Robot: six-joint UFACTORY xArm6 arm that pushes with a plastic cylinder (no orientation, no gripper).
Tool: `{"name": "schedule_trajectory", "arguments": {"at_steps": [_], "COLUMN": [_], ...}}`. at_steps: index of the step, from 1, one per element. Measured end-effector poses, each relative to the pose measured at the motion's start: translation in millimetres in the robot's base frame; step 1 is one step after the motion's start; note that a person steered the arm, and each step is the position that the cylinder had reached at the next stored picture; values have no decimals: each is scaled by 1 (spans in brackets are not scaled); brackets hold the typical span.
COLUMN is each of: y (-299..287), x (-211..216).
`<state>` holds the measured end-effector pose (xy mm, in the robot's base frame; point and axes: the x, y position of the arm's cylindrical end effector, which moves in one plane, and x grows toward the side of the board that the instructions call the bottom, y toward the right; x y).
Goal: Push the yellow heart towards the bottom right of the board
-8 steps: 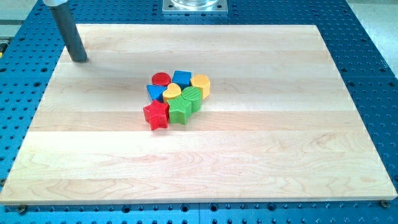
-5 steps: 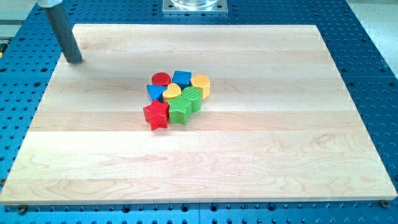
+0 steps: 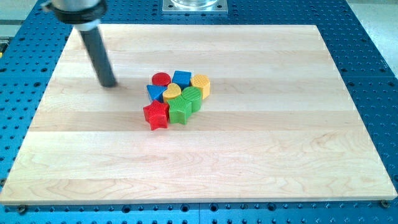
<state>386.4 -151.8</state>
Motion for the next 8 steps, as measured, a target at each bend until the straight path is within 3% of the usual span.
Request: {"name": "schedule_trajectory", "arguments": {"at_steps": [2, 3, 5, 6, 8], "y": [86, 176, 200, 237, 300], "x": [46, 69, 74, 157, 177]}}
